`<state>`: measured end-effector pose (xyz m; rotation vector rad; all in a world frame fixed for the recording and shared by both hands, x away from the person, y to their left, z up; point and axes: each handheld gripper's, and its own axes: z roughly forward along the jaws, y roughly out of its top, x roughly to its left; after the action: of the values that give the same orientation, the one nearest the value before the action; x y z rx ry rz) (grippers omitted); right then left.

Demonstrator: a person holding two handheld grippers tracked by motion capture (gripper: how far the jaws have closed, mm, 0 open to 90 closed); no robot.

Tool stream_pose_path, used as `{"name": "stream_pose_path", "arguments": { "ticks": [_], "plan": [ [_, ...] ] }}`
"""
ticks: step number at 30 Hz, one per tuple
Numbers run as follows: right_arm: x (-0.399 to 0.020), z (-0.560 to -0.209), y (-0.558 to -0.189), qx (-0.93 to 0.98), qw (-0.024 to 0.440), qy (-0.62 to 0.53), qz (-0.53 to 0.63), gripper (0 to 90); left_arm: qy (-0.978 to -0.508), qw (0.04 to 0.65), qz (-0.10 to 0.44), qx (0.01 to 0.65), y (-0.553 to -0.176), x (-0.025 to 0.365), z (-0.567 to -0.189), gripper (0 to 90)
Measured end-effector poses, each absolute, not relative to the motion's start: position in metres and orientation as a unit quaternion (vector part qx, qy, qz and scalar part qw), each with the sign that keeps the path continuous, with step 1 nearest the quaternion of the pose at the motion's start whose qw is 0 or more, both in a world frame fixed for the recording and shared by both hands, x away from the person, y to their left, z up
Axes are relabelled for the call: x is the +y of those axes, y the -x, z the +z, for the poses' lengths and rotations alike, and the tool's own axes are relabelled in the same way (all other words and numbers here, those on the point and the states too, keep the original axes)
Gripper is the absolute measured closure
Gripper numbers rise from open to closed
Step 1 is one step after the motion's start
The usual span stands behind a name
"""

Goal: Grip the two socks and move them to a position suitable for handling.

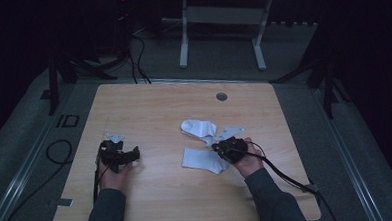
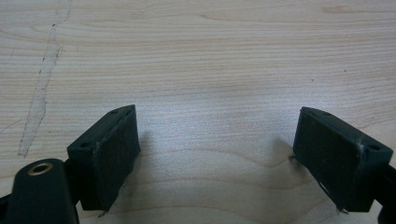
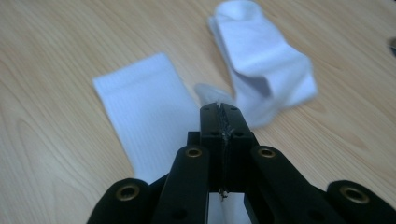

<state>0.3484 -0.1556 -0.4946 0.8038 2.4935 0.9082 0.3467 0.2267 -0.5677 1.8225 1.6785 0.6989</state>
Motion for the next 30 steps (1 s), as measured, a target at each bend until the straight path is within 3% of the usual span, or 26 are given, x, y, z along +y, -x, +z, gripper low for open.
{"name": "stream_pose_path", "arguments": {
  "ticks": [7, 17, 19, 20, 23, 27, 30],
  "plan": [
    [-0.187, -0.500, -0.340, 0.871, 0.224, -0.317, 0.300, 88.8, -0.680, 0.280, 0.261, 0.626, -0.347, 0.227, -0.568, 14.5],
    [-0.226, -0.510, -0.336, 0.853, 0.233, -0.369, 0.286, 87.3, -0.679, 0.280, 0.261, 0.626, -0.347, 0.227, -0.568, 14.5],
    [-0.233, -0.508, -0.334, 0.848, 0.237, -0.378, 0.285, 82.4, -0.679, 0.280, 0.261, 0.626, -0.347, 0.227, -0.568, 14.5],
    [-0.239, -0.502, -0.332, 0.840, 0.248, -0.383, 0.293, 73.4, -0.679, 0.280, 0.261, 0.626, -0.347, 0.227, -0.568, 14.5],
    [-0.242, -0.496, -0.331, 0.835, 0.256, -0.386, 0.298, 71.9, -0.680, 0.280, 0.261, 0.626, -0.347, 0.227, -0.568, 14.5],
    [-0.242, -0.492, -0.333, 0.835, 0.252, -0.384, 0.302, 72.2, -0.680, 0.280, 0.261, 0.626, -0.347, 0.227, -0.568, 14.5],
    [-0.232, -0.503, -0.334, 0.855, 0.235, -0.363, 0.286, 82.7, -0.680, 0.280, 0.260, 0.626, -0.347, 0.227, -0.568, 14.5]
  ]
}}
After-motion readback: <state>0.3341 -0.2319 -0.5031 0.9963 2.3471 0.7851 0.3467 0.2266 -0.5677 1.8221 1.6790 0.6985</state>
